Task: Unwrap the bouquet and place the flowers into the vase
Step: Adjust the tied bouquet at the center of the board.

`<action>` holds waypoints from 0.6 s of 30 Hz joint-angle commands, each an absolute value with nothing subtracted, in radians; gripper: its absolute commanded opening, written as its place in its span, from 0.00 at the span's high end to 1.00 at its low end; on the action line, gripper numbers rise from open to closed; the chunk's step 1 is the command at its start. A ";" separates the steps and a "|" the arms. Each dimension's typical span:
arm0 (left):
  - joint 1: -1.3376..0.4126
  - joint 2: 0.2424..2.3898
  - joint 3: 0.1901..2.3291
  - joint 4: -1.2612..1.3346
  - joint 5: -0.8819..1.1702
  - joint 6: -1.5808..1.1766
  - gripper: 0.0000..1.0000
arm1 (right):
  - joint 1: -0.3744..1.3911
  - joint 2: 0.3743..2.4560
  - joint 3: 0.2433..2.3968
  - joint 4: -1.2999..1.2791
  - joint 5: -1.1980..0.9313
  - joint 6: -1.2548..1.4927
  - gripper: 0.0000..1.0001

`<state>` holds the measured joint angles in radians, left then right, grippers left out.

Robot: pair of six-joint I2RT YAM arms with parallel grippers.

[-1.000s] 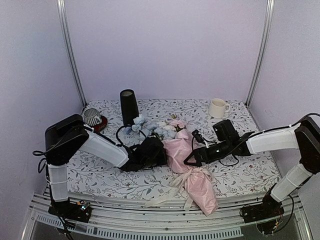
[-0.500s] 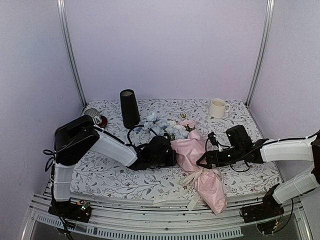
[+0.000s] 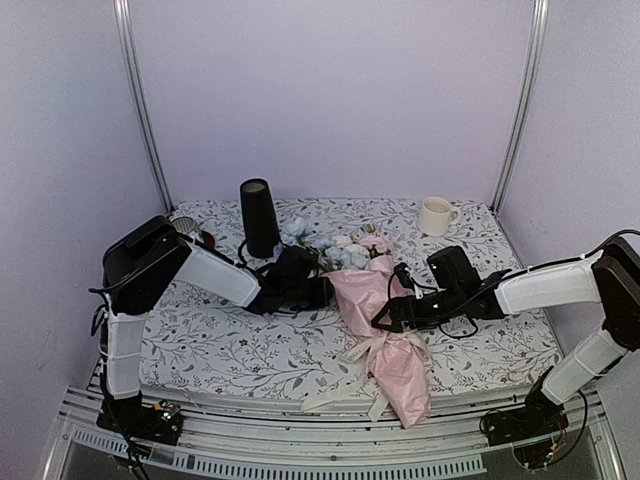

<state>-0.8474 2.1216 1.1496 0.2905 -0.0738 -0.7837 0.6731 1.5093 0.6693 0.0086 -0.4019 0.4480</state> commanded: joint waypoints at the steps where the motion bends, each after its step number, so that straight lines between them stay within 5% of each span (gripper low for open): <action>1: -0.758 2.135 1.192 0.232 -0.049 -0.732 1.00 | 0.701 1.571 0.728 0.116 -0.389 0.529 0.01; 18: -0.611 2.302 1.455 0.179 0.080 -0.609 1.00 | 0.674 1.847 1.008 0.189 -0.361 0.571 0.01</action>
